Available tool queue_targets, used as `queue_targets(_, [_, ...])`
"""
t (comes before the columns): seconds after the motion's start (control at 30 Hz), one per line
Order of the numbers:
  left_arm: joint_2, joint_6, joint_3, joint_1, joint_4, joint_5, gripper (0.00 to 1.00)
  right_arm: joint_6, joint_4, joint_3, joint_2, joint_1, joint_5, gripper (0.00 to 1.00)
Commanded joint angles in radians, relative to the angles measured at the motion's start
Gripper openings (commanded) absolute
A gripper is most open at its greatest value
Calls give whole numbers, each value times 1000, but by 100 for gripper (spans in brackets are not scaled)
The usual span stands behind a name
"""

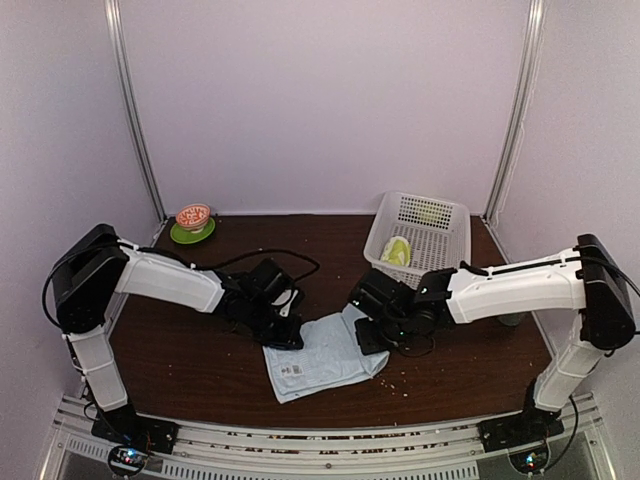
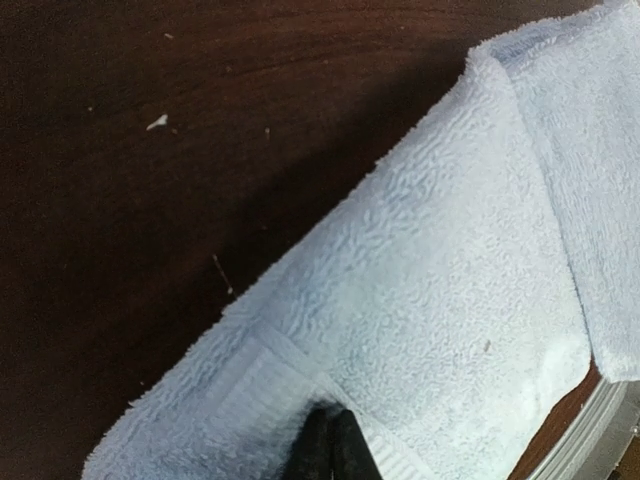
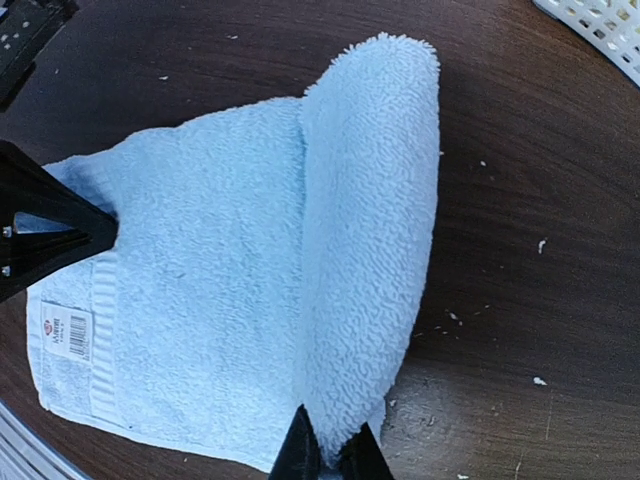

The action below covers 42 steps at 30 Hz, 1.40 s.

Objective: Roll the towels
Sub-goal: Roll the towel at the center of the board.

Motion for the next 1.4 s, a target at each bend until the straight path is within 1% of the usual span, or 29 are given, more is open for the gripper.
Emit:
queue_targets(0.0, [8, -14, -47, -5, 36, -2, 1, -25, -7, 63, 44, 33, 15, 0])
queue_targets(0.23, [-4, -23, -75, -6, 64, 6, 0, -39, 27, 104, 109, 58, -45, 0])
queue_targets(0.37, [-9, -21, -81, -6, 67, 6, 0, -48, 107, 84, 123, 62, -126, 0])
queue_targets(0.4, [-10, -20, -82, -6, 67, 7, 0, -49, 130, 75, 124, 62, -159, 1])
queue_targets(0.43, [-12, -20, -83, -6, 67, 7, 0, -49, 155, 66, 122, 62, -183, 5])
queue_targets(0.47, [-14, -19, -83, -6, 67, 8, 0, -50, 181, 52, 120, 62, -206, 14])
queue_targets(0.53, [-22, -17, -83, -6, 64, 8, 0, -45, 224, 28, 116, 62, -234, 24])
queue_targets(0.6, [-36, -14, -81, -6, 60, 10, 0, -42, 267, 8, 112, 60, -252, 31])
queue_targets(0.67, [-55, -10, -74, -6, 47, 10, 0, -41, 294, -8, 115, 58, -264, 35])
queue_targets(0.93, [-170, 23, -5, -6, -41, -4, 0, -29, 385, -73, 135, 35, -311, 40])
queue_targets(1.07, [-197, 22, 47, -6, -5, 26, 0, -23, 417, -101, 131, 29, -322, 42])
queue_targets(1.17, [-173, -1, 87, -6, 58, 69, 0, -20, 419, -108, 127, 27, -321, 43])
queue_targets(1.37, [-59, -36, 142, -6, 168, 145, 0, -10, 430, -133, 104, 24, -313, 43])
